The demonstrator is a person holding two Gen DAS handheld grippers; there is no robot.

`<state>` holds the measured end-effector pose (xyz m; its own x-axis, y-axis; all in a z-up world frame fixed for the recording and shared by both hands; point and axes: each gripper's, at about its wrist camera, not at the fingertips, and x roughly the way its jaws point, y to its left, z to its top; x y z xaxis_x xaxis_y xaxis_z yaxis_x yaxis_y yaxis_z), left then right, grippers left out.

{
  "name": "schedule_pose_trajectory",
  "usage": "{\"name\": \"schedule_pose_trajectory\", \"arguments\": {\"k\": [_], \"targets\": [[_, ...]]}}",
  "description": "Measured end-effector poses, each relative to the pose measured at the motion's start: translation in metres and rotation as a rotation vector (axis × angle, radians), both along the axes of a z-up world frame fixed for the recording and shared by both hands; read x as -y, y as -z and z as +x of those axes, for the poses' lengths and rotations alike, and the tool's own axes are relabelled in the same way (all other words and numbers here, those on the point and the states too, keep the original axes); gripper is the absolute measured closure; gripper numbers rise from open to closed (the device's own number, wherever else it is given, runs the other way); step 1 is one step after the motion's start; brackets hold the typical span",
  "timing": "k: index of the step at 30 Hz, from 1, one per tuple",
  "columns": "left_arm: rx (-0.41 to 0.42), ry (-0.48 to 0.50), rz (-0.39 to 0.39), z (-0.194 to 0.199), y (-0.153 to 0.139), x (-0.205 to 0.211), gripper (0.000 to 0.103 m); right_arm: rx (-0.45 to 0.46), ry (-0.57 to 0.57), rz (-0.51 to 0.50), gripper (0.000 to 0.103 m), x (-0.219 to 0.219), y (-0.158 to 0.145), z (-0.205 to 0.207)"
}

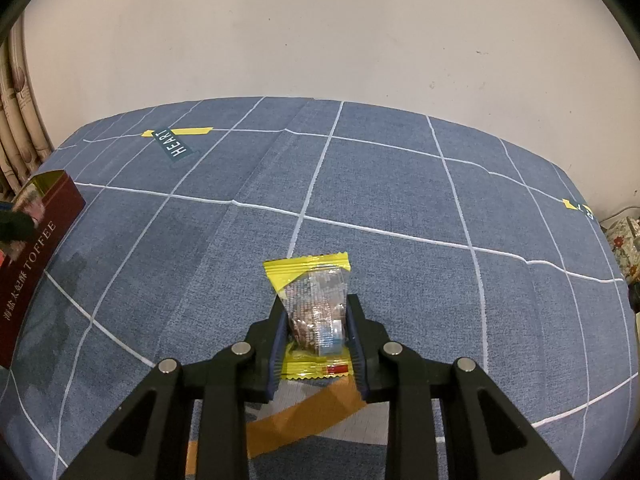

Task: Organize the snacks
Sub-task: 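Carry the cake box over the tin with the left gripper, then lower the cake box into the tin and open the left gripper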

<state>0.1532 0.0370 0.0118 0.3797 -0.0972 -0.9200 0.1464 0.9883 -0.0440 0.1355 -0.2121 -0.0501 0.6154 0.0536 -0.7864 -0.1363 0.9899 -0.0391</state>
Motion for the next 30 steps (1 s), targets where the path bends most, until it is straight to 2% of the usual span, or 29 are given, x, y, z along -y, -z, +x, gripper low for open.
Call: {"name": "schedule_pose_trajectory", "arguments": {"k": [11, 20, 25, 30], "targets": [[0.039, -0.076, -0.001, -0.005, -0.017, -0.029, 0.076, 0.000, 0.000, 0.000, 0.075, 0.001, 0.000, 0.001], [0.058, -0.198, 0.024, 0.006, -0.028, -0.087, 0.076, 0.001, -0.001, -0.002, 0.075, 0.000, 0.000, 0.000], [0.033, -0.241, 0.042, 0.012, -0.019, -0.114, 0.076, 0.001, -0.001, -0.003, 0.075, 0.001, 0.001, 0.001], [-0.019, -0.256, 0.047, 0.019, 0.005, -0.126, 0.076, 0.001, -0.001, -0.002, 0.075, 0.001, 0.001, 0.001]]}}
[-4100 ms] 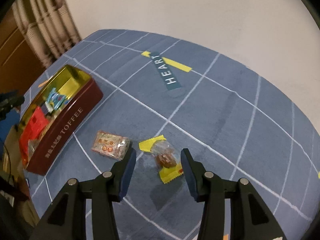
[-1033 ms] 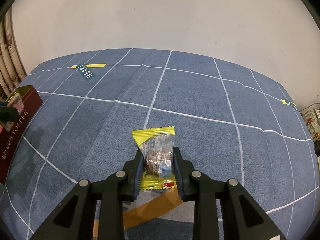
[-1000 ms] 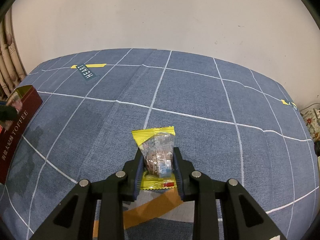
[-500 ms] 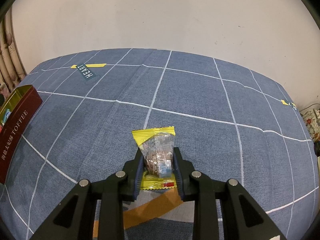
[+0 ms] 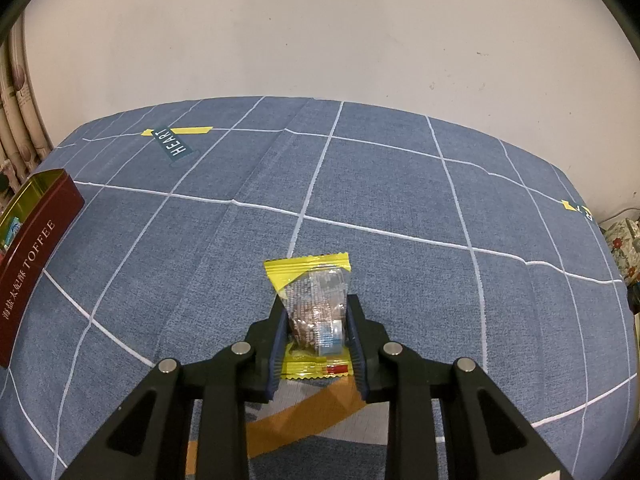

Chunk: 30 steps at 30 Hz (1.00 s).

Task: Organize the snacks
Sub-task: 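Lower the cake box into the tin and open the left gripper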

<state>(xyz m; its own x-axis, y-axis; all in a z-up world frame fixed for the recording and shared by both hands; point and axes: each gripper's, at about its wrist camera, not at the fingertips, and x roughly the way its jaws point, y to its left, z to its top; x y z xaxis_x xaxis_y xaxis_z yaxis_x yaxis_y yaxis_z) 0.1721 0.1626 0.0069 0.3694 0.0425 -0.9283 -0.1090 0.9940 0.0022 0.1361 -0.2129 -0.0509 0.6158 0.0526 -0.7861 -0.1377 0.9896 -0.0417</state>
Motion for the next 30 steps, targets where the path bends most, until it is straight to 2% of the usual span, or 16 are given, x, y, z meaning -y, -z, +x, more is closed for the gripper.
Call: {"name": "schedule_pose_trajectory", "arguments": {"k": [6, 12, 30], "targets": [[-0.067, 0.013, 0.021, 0.005, 0.031, 0.001, 0.076, 0.000, 0.000, -0.002, 0.075, 0.000, 0.000, 0.000], [-0.108, 0.004, 0.025, 0.004, 0.048, -0.003, 0.076, 0.001, -0.001, -0.004, 0.075, 0.000, 0.000, 0.001], [-0.140, 0.016, 0.047, 0.005, 0.061, 0.000, 0.076, 0.002, -0.001, -0.004, 0.075, 0.000, 0.002, 0.000]]}}
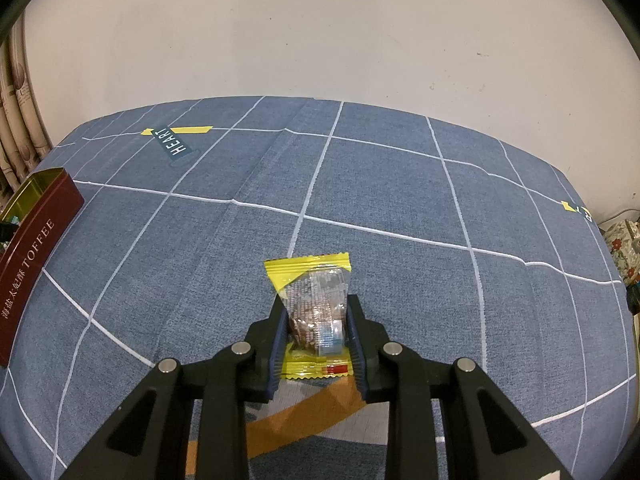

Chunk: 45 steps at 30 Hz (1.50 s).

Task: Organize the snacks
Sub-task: 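Lower the cake box into the tin and open the left gripper, then withdraw the left gripper up from the tin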

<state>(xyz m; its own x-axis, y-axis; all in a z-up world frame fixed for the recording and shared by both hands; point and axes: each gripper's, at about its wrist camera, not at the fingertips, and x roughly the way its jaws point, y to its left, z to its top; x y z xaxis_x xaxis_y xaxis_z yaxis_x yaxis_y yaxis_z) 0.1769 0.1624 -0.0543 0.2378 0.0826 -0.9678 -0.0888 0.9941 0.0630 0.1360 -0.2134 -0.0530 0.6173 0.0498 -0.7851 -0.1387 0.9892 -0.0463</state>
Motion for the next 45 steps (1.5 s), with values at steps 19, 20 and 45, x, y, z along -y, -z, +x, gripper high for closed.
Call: {"name": "schedule_pose_trajectory", "arguments": {"k": [19, 20, 45], "targets": [[0.038, 0.016, 0.034, -0.005, -0.011, 0.010, 0.069, 0.001, 0.000, -0.001, 0.075, 0.000, 0.000, 0.000], [0.041, 0.017, 0.043, -0.006, -0.012, 0.010, 0.067, 0.001, 0.000, 0.000, 0.075, 0.000, 0.000, 0.000], [0.120, 0.049, 0.113, -0.021, -0.036, 0.016, 0.049, 0.000, -0.001, -0.001, 0.075, 0.001, 0.000, 0.000]]}}
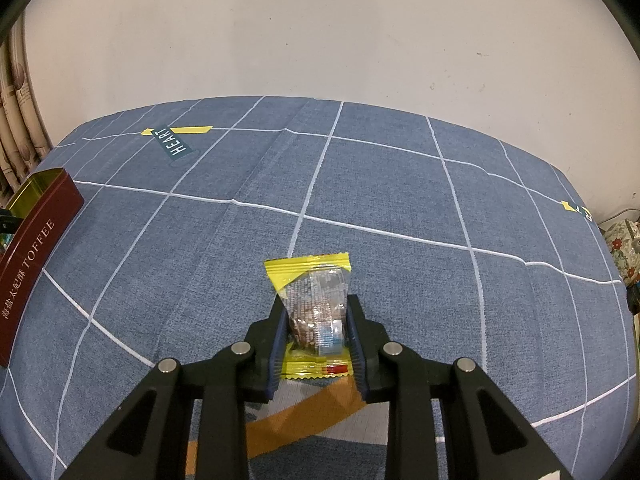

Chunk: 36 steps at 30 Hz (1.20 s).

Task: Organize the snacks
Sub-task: 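Withdraw the left gripper up from the tin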

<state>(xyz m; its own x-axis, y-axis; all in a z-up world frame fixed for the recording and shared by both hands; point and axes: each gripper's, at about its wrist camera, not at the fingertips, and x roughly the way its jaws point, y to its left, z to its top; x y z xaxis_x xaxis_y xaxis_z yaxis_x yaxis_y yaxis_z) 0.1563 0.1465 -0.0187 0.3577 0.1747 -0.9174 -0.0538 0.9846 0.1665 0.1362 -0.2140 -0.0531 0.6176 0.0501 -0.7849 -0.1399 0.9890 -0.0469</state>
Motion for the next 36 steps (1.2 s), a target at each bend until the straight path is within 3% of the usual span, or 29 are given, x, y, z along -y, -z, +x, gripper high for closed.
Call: {"name": "schedule_pose_trajectory", "arguments": {"k": [13, 19, 28, 36], "targets": [[0.053, -0.001, -0.017, -0.024, -0.017, 0.001, 0.047, 0.001, 0.000, -0.004, 0.075, 0.000, 0.000, 0.000], [0.108, -0.037, 0.013, -0.041, -0.023, -0.005, 0.046, 0.000, -0.001, 0.001, 0.075, 0.001, 0.000, 0.000], [0.161, -0.088, -0.005, -0.069, -0.030, -0.022, 0.042, 0.000, 0.002, -0.001, 0.075, -0.001, 0.000, -0.001], [0.169, -0.143, -0.020, -0.091, -0.031, -0.043, 0.040, -0.076, 0.000, -0.011, 0.075, -0.003, -0.003, 0.011]]}}
